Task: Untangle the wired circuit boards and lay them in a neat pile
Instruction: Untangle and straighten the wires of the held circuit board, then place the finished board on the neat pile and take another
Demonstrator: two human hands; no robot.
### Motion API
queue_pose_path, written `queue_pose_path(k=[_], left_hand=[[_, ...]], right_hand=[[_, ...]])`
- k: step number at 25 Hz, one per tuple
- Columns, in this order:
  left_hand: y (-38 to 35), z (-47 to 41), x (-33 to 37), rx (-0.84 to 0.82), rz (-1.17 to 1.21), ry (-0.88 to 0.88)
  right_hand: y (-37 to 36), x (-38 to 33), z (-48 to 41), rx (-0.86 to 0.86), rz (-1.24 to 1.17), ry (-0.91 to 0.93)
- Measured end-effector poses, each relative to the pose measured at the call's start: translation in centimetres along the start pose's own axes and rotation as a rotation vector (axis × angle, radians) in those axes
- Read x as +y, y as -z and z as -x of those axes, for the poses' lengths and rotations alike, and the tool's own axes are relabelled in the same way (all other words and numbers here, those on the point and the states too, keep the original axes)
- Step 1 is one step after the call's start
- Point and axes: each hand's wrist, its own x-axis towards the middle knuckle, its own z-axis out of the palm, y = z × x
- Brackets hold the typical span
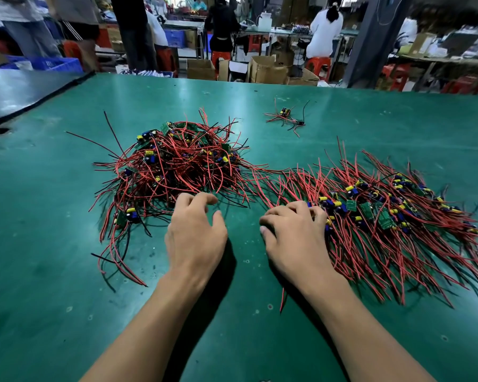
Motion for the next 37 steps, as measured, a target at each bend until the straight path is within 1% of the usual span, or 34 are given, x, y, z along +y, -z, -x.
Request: queue_pose_path(k=[2,5,13,17,20,21,22,24,25,27,29,32,34,37], left_hand=[[0.3,-0.2,-0.1,-0.054,-0.062,0.081],[0.7,-0.9,-0.5,-0.111,-0.029,0.171],[1.3,-1.9,-1.2,-0.208,0.065,0.222],[1.1,-1.8,-0.8,-0.291,0.070,0.159],[0.1,-0.5,0.6,-0.400,0.259,0.122],[-0.3,0.1,1.1,-0.415,0.306,0.101],[-0.6,0.5,1.5,-0.381,0.315,0.056],[-0.7,0.7,1.5,-0.208,0.232,-0.033],[-0.4,0.6,1.2,-0.129,0.141,-0.059],[0.4,0.0,0.3,-0.048,-0.077,-0.082],[1.1,-0.8,-0.8,-0.065,-0.255,-0.023],[1.7,-1.6,-1.6,-0.163,-0.394,0.096],[1.9,-1.8,-2.0,-0.213,-0.387,0.082],[2.1,-2.0,-2.4,-0.180,-0.272,0.042]], right_hand=[[-0.1,0.7,-0.3,-0.003,0.003,-0.076],[-0.2,1.1,-0.5,0.011,0.004,-0.110],[-0.4,0.7,-0.4,0.081,-0.069,-0.096],[-0.5,0.8,-0.4,0.094,-0.092,-0.098],[-0.4,0.9,-0.4,0.112,-0.103,-0.074],[-0.4,0.9,-0.4,0.114,-0.109,-0.056],[-0.4,0.8,-0.3,0.111,-0.111,-0.037],[-0.4,0.7,-0.3,0.099,-0.107,-0.013],[-0.4,0.7,-0.3,0.097,-0.112,-0.014],[-0.4,0.7,-0.3,0.112,-0.125,-0.021],[-0.4,0.4,-0.2,0.135,-0.136,0.000],[-0.6,-0.4,0.0,0.140,-0.156,0.069],[-0.7,-0.7,0.0,0.132,-0.163,0.101],[-0.6,-0.5,0.0,0.136,-0.188,0.104]])
